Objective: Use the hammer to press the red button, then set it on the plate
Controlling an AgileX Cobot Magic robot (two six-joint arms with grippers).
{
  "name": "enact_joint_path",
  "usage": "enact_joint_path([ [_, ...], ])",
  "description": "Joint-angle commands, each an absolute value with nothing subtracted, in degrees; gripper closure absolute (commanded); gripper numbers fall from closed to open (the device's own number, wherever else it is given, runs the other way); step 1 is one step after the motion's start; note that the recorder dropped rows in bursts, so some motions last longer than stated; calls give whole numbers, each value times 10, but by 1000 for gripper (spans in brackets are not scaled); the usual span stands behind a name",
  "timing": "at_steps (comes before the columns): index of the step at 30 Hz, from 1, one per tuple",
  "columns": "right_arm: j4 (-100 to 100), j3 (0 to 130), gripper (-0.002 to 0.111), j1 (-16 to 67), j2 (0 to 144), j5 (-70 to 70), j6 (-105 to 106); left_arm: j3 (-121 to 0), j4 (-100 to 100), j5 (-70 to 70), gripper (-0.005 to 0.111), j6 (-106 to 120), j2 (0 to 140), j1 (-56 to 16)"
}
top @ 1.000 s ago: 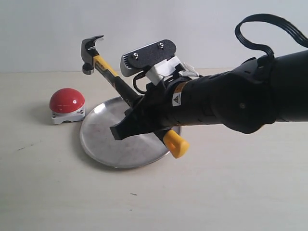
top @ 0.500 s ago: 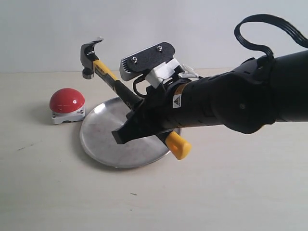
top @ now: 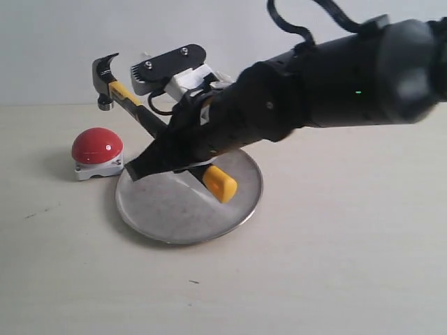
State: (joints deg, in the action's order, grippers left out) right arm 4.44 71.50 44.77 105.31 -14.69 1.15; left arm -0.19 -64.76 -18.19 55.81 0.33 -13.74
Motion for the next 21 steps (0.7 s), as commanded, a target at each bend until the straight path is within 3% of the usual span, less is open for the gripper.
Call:
enact_joint_path([
  [1, 39, 810, 108, 448, 1118, -123, 19, 0, -774, -309, 107, 632, 0, -136],
  [10, 42, 956, 108, 448, 1250, -171, 25, 0, -801, -341, 107, 632, 0, -136],
  [21, 42, 958, 108, 448, 1226, -173, 23, 0, -838, -312, 107, 669, 0, -136],
])
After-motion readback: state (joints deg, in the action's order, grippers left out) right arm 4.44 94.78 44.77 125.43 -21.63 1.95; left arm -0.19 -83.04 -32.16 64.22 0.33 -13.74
